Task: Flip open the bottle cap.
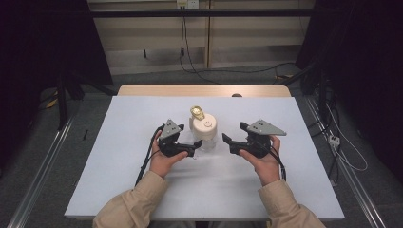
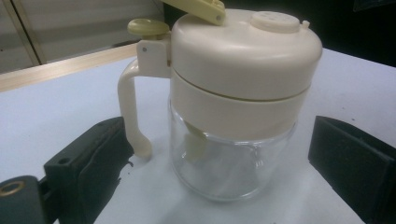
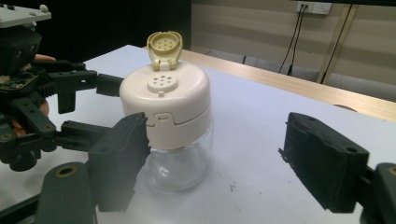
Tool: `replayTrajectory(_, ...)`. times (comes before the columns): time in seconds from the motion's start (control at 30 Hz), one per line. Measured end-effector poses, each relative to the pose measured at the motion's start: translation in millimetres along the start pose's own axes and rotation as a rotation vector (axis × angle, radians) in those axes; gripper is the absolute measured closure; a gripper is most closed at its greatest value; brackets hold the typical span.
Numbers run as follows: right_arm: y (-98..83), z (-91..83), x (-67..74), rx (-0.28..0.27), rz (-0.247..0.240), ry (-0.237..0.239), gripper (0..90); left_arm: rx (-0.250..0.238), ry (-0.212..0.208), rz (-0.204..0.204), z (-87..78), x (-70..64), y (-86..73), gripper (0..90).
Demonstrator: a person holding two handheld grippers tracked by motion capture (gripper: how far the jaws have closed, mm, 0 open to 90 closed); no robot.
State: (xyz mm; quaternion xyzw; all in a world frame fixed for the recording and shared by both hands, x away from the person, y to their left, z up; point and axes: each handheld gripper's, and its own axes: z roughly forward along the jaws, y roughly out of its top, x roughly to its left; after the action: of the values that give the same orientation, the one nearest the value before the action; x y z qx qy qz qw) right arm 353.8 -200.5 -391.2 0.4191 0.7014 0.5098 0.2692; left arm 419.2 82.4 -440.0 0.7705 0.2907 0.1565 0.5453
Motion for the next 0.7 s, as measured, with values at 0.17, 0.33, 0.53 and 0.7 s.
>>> replayTrajectory(0.17,-5.1,-1.6,-1.8,0.007,0.001,0.004,20.4,-0.009,-0.008,-0.008,-7.1,2.7,0.0,4.7)
replayTrajectory(0.33,-11.1,-5.0,-2.2,0.017,-0.005,0.006,19.0,-0.006,-0.003,0.002,-17.4,6.4,-1.5,4.1)
replayTrajectory(0.53,-18.4,-13.2,-4.2,0.025,-0.013,0.007,17.1,-0.012,-0.001,-0.007,-32.9,12.7,-4.8,4.0)
replayTrajectory(0.7,-26.6,-20.3,-7.9,0.028,-0.006,0.009,15.7,-0.012,0.007,-0.015,-46.0,19.6,-7.7,4.0)
